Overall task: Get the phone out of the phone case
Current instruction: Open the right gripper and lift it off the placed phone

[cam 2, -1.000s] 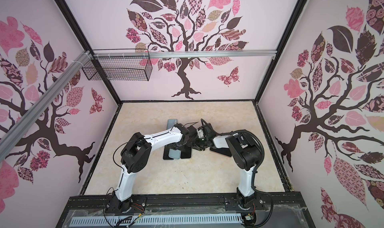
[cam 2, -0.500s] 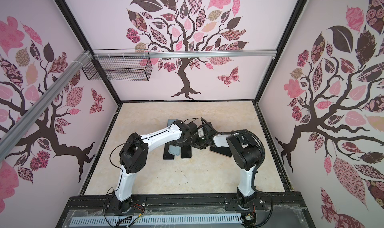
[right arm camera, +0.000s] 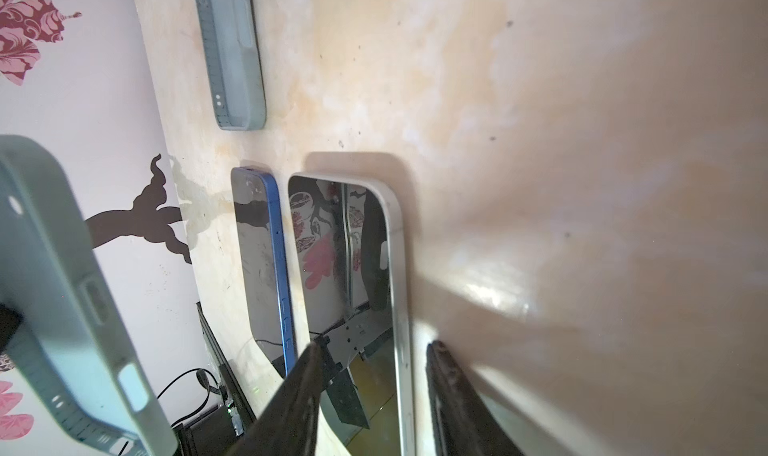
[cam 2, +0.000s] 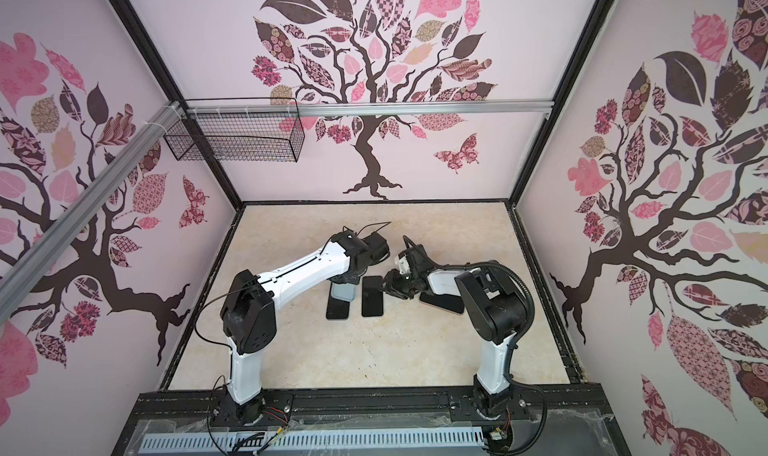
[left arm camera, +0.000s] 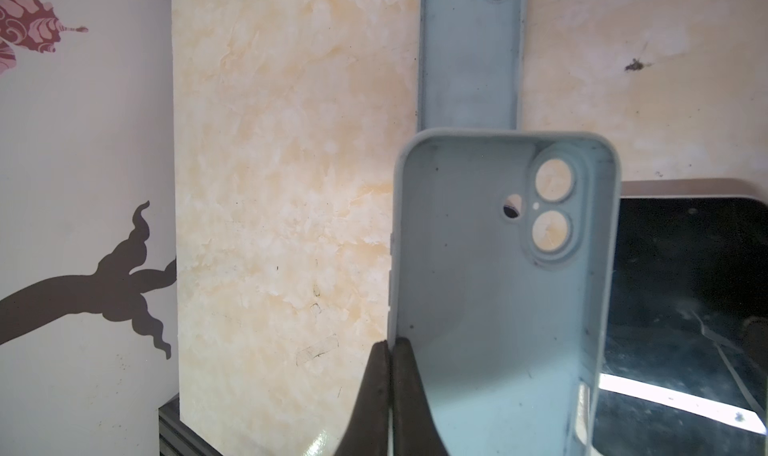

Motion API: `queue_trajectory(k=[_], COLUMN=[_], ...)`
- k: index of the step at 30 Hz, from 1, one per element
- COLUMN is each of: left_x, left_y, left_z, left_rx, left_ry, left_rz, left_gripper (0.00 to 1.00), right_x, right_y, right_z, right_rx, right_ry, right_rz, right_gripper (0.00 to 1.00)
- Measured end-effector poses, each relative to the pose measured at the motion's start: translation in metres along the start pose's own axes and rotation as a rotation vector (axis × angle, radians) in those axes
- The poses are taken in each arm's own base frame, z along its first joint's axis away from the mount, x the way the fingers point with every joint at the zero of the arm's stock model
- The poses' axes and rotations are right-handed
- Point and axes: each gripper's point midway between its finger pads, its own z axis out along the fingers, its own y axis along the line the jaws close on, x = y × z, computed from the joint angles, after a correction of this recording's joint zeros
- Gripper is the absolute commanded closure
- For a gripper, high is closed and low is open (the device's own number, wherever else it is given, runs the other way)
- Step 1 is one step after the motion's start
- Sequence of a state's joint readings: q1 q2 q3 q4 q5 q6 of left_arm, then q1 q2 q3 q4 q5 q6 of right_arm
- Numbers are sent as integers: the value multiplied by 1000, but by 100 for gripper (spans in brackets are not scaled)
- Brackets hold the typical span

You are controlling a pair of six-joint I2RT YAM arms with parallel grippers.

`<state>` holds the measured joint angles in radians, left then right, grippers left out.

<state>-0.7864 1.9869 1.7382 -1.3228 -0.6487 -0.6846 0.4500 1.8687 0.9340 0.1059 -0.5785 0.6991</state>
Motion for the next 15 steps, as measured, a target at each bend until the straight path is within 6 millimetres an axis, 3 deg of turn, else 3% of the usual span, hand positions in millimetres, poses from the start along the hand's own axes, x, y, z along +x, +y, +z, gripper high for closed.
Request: queue_trajectory(k=[15], left_x=[-7], left_y=[14], left_z=[-5], left_rx=[9], left_ry=[-14], left_rz=[-41], left_gripper=[100], right_x=[13], right_y=[10], right_z=[5], right_rx=[-47], right_ry=[45], right_rz=[1], right_gripper=[55])
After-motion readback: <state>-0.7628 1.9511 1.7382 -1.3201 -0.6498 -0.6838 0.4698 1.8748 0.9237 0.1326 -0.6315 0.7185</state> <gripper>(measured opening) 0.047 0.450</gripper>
